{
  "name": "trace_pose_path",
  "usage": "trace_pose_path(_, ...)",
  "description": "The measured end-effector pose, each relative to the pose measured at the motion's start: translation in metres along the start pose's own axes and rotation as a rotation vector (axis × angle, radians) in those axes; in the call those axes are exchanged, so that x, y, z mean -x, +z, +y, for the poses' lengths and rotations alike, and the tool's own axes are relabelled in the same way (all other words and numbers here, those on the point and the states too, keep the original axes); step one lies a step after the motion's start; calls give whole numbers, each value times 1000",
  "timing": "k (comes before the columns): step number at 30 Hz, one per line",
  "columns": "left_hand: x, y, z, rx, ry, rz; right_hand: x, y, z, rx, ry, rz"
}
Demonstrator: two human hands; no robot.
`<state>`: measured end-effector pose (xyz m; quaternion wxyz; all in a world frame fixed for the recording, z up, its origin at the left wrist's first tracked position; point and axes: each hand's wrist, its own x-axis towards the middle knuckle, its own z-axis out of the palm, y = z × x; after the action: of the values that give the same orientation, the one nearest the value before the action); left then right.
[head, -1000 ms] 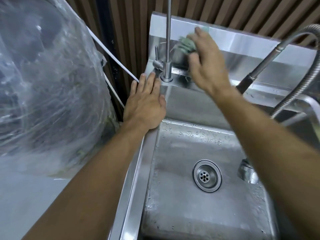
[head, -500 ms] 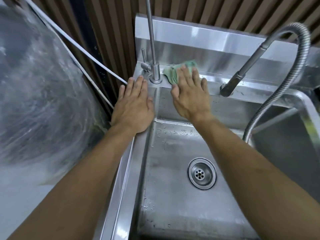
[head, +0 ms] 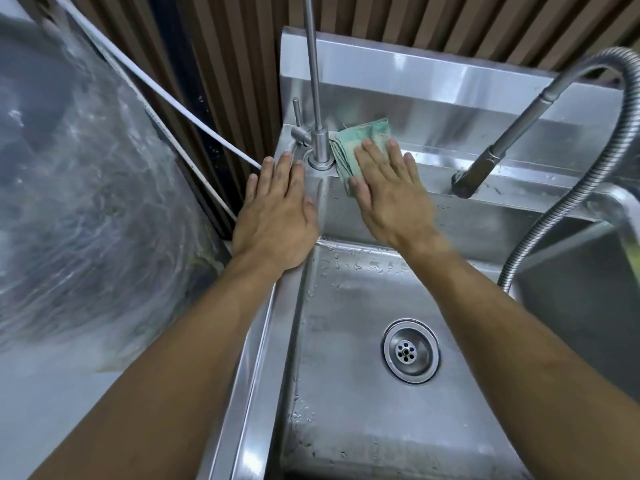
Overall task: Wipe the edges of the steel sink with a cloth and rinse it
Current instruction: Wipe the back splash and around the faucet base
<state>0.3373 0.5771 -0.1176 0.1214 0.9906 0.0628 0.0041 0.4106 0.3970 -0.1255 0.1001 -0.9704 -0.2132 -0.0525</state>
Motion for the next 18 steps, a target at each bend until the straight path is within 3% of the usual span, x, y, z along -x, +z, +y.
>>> trace_pose_path(8,-3,1,-1,-26,7,-1,3,14,-16,-62,379,149)
trace_pose_path(13,-3,3,0,-52,2,2,-23,22,-61,-156,211,75)
trace_pose_path(18,-2,2,-1,-37,-6,-8,-6,3,-5,-8,53,-13)
